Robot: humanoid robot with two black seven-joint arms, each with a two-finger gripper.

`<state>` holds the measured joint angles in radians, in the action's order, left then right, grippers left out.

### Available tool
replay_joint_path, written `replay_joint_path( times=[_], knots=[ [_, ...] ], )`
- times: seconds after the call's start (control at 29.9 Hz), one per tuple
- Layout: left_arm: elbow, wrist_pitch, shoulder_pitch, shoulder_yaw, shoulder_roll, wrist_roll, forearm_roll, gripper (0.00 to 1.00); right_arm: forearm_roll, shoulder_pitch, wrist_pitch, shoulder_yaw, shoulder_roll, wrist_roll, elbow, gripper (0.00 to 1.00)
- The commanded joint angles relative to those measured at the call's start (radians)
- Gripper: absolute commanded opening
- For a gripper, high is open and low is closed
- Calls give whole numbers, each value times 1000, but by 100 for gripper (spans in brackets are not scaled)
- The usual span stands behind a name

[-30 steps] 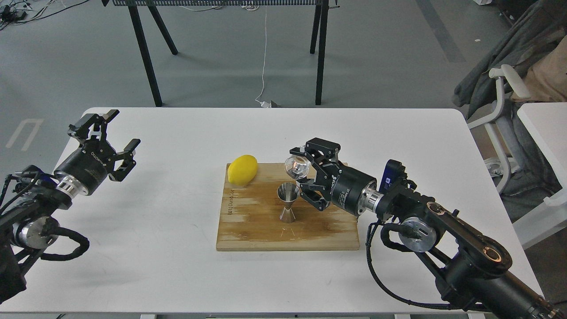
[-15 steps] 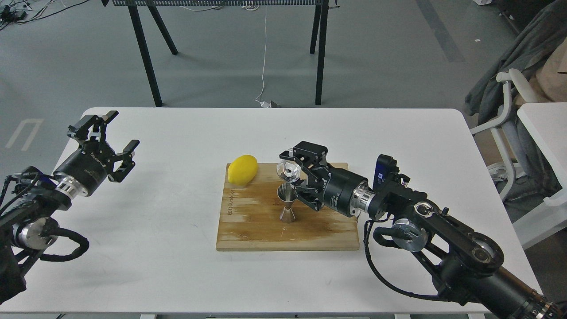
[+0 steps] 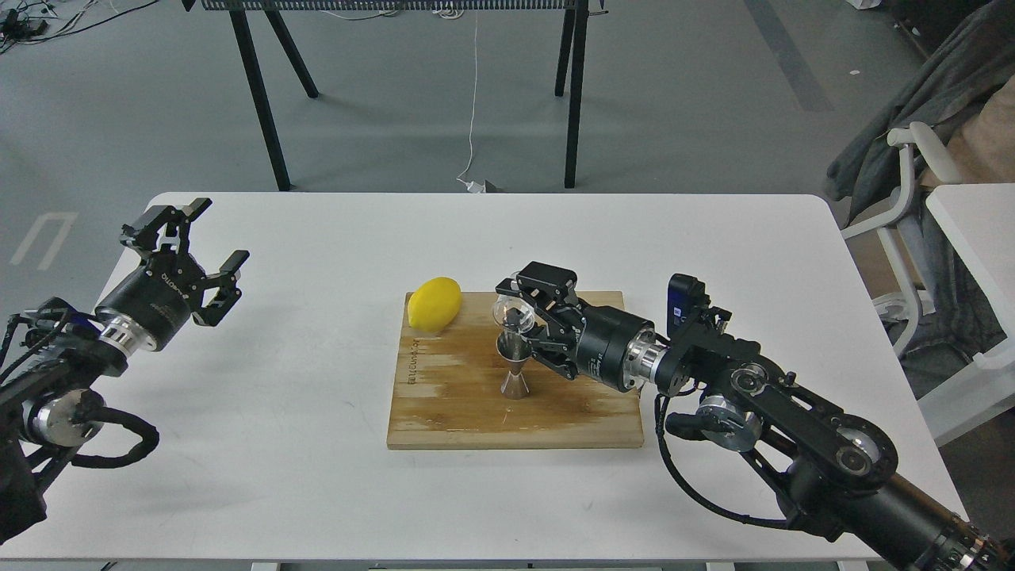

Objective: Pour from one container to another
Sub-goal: 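Tilt the glass with the right gripper to pour into the jigger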

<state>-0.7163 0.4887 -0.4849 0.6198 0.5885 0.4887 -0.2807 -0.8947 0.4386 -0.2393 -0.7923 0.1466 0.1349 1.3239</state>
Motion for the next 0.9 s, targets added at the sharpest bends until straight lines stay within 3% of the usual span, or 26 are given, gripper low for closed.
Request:
replay_joint_path(
  times=[0.0, 0.87],
  knots=[
    [0, 0, 0, 0, -1, 0, 0, 87, -13, 3, 2, 5, 1, -1, 0, 42],
    [11, 0, 2, 1, -1, 0, 0, 87, -171, 51, 9, 50, 4, -21, -8, 42]
  ],
)
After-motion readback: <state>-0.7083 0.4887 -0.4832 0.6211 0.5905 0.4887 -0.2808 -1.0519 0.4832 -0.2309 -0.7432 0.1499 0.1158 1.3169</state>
